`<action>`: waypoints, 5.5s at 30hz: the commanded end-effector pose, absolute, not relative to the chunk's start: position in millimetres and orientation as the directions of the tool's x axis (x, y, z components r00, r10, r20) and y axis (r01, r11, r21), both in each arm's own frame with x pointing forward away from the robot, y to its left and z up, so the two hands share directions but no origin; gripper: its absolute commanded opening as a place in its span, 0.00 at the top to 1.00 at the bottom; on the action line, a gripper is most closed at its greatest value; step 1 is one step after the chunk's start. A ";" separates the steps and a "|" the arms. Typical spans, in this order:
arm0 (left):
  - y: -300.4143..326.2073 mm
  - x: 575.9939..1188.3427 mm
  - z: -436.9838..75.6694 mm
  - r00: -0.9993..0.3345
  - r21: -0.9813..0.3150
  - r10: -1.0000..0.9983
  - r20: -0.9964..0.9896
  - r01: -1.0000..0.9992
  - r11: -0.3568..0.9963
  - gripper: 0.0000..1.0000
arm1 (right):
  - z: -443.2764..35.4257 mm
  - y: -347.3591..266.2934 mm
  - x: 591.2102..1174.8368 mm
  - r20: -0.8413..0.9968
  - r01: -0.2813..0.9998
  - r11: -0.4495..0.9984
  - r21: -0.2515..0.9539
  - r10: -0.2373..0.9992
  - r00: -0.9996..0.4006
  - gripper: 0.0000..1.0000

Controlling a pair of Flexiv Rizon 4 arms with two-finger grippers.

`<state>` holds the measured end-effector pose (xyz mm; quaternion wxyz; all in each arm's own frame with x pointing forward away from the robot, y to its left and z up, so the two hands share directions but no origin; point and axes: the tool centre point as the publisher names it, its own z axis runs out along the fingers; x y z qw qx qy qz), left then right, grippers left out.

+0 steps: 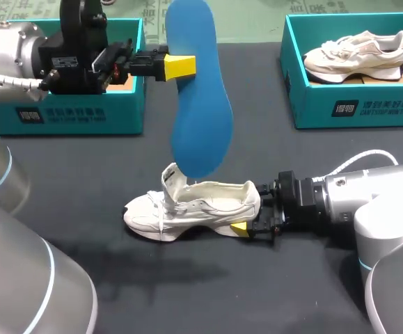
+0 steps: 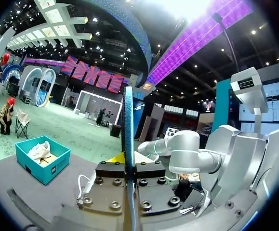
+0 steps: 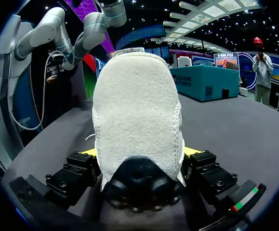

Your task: Take the shoe out of the shoebox, open the shoe tongue, remove and reinsert the insole, then place the shoe into the shoebox

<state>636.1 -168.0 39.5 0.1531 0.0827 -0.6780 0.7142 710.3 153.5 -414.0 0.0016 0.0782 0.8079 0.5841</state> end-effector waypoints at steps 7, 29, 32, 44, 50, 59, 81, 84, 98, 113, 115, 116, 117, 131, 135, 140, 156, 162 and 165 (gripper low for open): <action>-140.1 617.6 40.7 -0.922 -0.922 0.043 0.386 -0.387 -0.012 1.00 | -416.3 155.6 709.4 0.089 0.126 0.310 0.942 0.130 -0.988 1.00; -138.9 622.7 37.6 -0.909 -0.912 0.074 0.410 -0.411 0.006 1.00 | -416.3 155.6 709.4 0.089 0.126 0.310 0.942 0.130 -0.988 1.00; -138.9 622.7 37.6 -0.909 -0.912 0.074 0.410 -0.411 0.006 1.00 | -416.1 154.7 710.1 0.085 0.121 0.312 0.942 0.125 -0.988 1.00; -138.9 622.7 37.6 -0.909 -0.912 0.074 0.410 -0.411 0.006 1.00 | -411.1 140.6 716.1 0.077 0.115 0.354 0.928 0.119 -0.990 0.00; -138.9 622.7 37.6 -0.909 -0.912 0.074 0.410 -0.411 0.006 1.00 | -408.0 132.1 717.8 0.079 0.123 0.402 0.907 0.126 -0.989 0.00; -138.9 622.7 37.6 -0.909 -0.912 0.074 0.410 -0.411 0.006 1.00 | -400.2 117.9 714.9 0.044 0.092 0.483 0.871 0.110 -0.993 0.00; -138.9 622.7 37.6 -0.909 -0.912 0.074 0.410 -0.411 0.006 1.00 | -362.4 96.9 706.0 0.065 0.133 0.799 0.586 0.117 -0.991 0.00; -138.9 622.7 37.6 -0.909 -0.912 0.074 0.410 -0.411 0.006 1.00 | -356.1 100.1 707.3 0.067 0.150 0.847 0.509 0.135 -0.989 0.00; -138.9 622.7 37.6 -0.909 -0.912 0.074 0.410 -0.411 0.006 1.00 | -351.7 104.0 706.8 0.087 0.160 0.900 0.406 0.136 -0.987 0.00; -138.9 622.7 37.6 -0.909 -0.912 0.074 0.410 -0.411 0.006 1.00 | -294.2 126.5 702.5 0.042 0.213 0.977 0.034 0.211 -0.977 0.00; -138.9 622.7 37.6 -0.909 -0.912 0.074 0.410 -0.411 0.006 1.00 | -293.4 127.5 700.9 0.034 0.206 0.979 -0.001 0.206 -0.978 0.00; -138.9 622.7 37.6 -0.909 -0.912 0.074 0.410 -0.411 0.006 1.00 | -293.7 127.7 700.2 0.038 0.208 0.978 -0.022 0.209 -0.977 0.00; -138.9 622.7 37.6 -0.909 -0.912 0.074 0.410 -0.411 0.006 1.00 | -294.0 127.5 699.7 0.032 0.205 0.978 -0.021 0.206 -0.978 0.00; -138.9 622.7 37.6 -0.909 -0.912 0.074 0.410 -0.411 0.006 1.00 | -302.9 136.1 690.8 0.021 0.153 0.985 -0.085 0.156 -0.988 0.00; -138.9 622.7 37.6 -0.909 -0.912 0.074 0.410 -0.411 0.006 1.00 | -303.5 136.7 690.6 0.022 0.157 0.985 -0.077 0.159 -0.987 0.00; -138.9 622.7 37.6 -0.909 -0.912 0.074 0.410 -0.411 0.006 1.00 | -305.1 137.2 691.1 0.020 0.155 0.985 -0.071 0.157 -0.987 0.00; -138.9 622.7 37.6 -0.909 -0.912 0.074 0.410 -0.411 0.006 1.00 | -295.1 143.2 697.6 0.007 0.151 0.986 -0.064 0.152 -0.988 0.00; -138.9 622.7 37.6 -0.909 -0.912 0.074 0.410 -0.411 0.006 1.00 | -294.1 150.7 711.2 0.013 0.124 0.990 -0.068 0.125 -0.992 0.00; -138.9 622.7 37.6 -0.909 -0.912 0.074 0.410 -0.411 0.006 1.00 | -294.3 155.0 719.5 0.017 0.110 0.992 -0.069 0.112 -0.994 0.00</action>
